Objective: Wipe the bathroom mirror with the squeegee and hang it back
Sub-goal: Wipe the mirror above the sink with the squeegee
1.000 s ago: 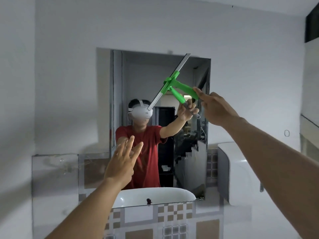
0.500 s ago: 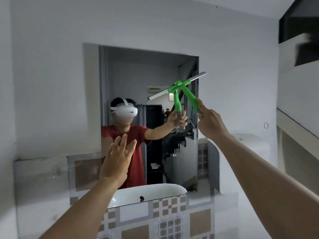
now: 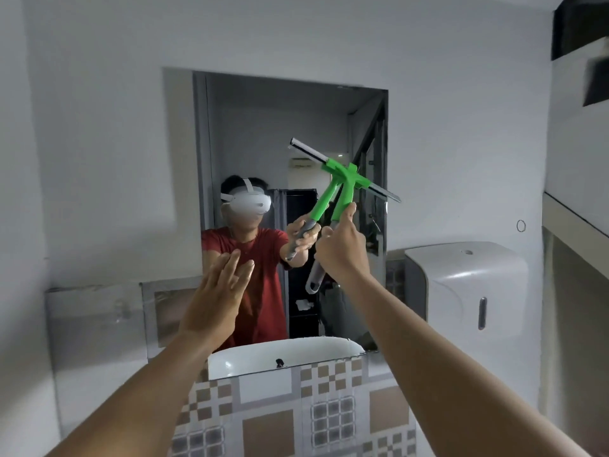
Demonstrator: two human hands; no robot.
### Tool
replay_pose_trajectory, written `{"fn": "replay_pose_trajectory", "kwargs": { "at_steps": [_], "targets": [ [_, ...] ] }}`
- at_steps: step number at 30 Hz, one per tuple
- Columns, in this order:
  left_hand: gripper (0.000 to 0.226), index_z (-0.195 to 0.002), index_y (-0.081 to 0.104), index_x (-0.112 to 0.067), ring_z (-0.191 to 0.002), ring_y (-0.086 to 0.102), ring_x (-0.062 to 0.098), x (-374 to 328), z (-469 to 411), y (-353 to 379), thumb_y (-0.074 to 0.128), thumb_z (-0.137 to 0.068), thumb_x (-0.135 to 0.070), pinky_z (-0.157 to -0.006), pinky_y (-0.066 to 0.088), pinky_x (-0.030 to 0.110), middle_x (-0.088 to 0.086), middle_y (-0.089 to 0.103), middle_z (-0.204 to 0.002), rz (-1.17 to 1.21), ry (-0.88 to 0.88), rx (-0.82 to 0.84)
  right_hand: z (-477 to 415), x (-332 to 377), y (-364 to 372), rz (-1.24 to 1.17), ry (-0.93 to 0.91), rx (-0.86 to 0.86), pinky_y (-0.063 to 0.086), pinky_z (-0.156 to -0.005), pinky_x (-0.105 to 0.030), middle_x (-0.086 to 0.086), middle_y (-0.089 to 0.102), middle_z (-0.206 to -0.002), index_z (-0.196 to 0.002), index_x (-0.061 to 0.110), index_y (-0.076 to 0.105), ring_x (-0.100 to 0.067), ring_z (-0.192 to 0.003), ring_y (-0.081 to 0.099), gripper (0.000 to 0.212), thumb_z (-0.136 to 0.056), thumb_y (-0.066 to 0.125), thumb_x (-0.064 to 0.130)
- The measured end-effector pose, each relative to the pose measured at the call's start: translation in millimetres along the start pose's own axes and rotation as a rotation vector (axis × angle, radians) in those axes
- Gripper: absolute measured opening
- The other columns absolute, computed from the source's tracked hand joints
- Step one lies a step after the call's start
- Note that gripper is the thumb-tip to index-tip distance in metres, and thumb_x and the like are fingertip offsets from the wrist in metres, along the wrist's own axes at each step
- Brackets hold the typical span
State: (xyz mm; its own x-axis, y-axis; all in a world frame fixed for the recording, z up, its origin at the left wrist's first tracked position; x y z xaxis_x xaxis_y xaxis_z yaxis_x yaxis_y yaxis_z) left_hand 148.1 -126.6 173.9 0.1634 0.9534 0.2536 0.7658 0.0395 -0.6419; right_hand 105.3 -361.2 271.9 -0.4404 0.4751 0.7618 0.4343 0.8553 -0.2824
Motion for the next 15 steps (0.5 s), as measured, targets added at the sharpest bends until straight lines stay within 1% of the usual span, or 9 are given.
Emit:
{"fn": "replay_pose_trajectory", "kwargs": {
  "at_steps": [1, 3, 5, 7, 9, 11, 13, 15],
  "targets": [
    [0.098, -0.156, 0.029, -0.011, -0.148, 0.027, 0.045, 1.2, -2.6, -1.5, 0.079, -0.073, 0.004, -0.110, 0.044, 0.053, 0.024, 0.030, -0.160, -0.004, 0.006, 0.005, 2.5, 3.6, 3.7, -0.033, 0.001, -0.008, 0.040, -0.052, -0.024, 0.008, 0.053, -0.076, -0.161, 0.018, -0.006, -0.005, -0.065, 0.054, 0.082, -0.098, 0.047, 0.011],
    [0.095, -0.158, 0.028, -0.014, -0.151, 0.023, 0.042, -0.1, -10.0, -4.1, 0.075, -0.077, 0.004, -0.106, 0.050, 0.049, 0.020, 0.025, -0.163, 0.006, 0.020, 0.021, 2.7, 10.0, 6.1, -0.090, 0.013, -0.038, 0.041, -0.059, -0.025, 0.014, 0.047, -0.077, -0.161, 0.018, -0.006, 0.000, -0.066, 0.049, 0.080, -0.100, 0.046, 0.014],
    [0.092, -0.158, 0.028, -0.016, -0.152, 0.020, 0.041, -8.1, -21.7, -9.4, 0.073, -0.080, 0.002, -0.103, 0.052, 0.046, 0.018, 0.023, -0.165, 0.014, 0.027, 0.027, 3.8, 16.3, 5.7, -0.114, 0.017, -0.065, 0.046, -0.066, -0.030, 0.010, 0.054, -0.083, -0.161, 0.020, -0.006, 0.000, -0.067, 0.051, 0.078, -0.101, 0.045, 0.018],
    [0.090, -0.157, 0.029, -0.015, -0.152, 0.021, 0.040, -11.2, -26.7, -16.4, 0.073, -0.081, 0.000, -0.103, 0.051, 0.045, 0.018, 0.023, -0.165, 0.032, 0.045, 0.010, 7.4, 18.3, 15.3, -0.129, 0.020, -0.070, 0.051, -0.064, -0.033, 0.006, 0.060, -0.085, -0.160, 0.023, -0.008, -0.004, -0.067, 0.057, 0.077, -0.102, 0.043, 0.022],
    [0.088, -0.158, 0.028, -0.016, -0.152, 0.019, 0.039, -11.8, -22.5, -19.2, 0.073, -0.083, -0.002, -0.102, 0.051, 0.043, 0.018, 0.020, -0.166, 0.014, 0.054, 0.016, 14.0, 19.1, 25.8, -0.139, 0.010, -0.042, 0.059, -0.065, -0.040, 0.005, 0.062, -0.082, -0.159, 0.027, -0.009, -0.010, -0.067, 0.065, 0.076, -0.103, 0.042, 0.025],
    [0.089, -0.158, 0.025, -0.017, -0.153, 0.017, 0.038, 23.5, 7.4, -14.2, 0.073, -0.084, -0.004, -0.103, 0.050, 0.043, 0.017, 0.018, -0.167, -0.030, -0.048, 0.044, 27.5, 24.0, 75.1, -0.164, -0.003, 0.091, 0.062, -0.069, -0.045, 0.001, 0.065, -0.086, -0.159, 0.030, -0.009, -0.016, -0.071, 0.069, 0.074, -0.104, 0.041, 0.028],
    [0.093, -0.158, 0.023, -0.018, -0.153, 0.016, 0.038, 26.4, 13.5, -9.2, 0.075, -0.083, -0.006, -0.106, 0.047, 0.044, 0.016, 0.018, -0.167, -0.026, -0.026, 0.027, 32.2, 18.2, 85.0, -0.122, -0.033, 0.064, 0.062, -0.069, -0.044, -0.003, 0.068, -0.090, -0.159, 0.029, -0.009, -0.018, -0.074, 0.069, 0.073, -0.104, 0.039, 0.030],
    [0.095, -0.159, 0.020, -0.020, -0.154, 0.013, 0.036, 20.2, 11.0, -3.8, 0.076, -0.083, -0.008, -0.109, 0.043, 0.043, 0.015, 0.015, -0.167, -0.004, -0.019, 0.057, 31.4, 13.9, 87.9, -0.086, -0.054, 0.039, 0.061, -0.071, -0.044, -0.008, 0.069, -0.099, -0.159, 0.028, -0.009, -0.023, -0.082, 0.069, 0.074, -0.103, 0.039, 0.033]
  ]
}}
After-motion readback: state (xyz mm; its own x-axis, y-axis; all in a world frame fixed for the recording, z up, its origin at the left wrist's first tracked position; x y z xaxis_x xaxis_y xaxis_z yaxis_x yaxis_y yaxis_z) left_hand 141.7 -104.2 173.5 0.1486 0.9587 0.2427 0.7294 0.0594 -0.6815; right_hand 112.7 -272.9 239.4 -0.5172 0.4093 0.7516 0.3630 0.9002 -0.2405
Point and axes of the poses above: each hand's wrist, its own z-axis away from the middle knuckle, its own y-axis out of the palm, x = y × z, the point moved 4 cm from there along -z, towards the middle knuckle
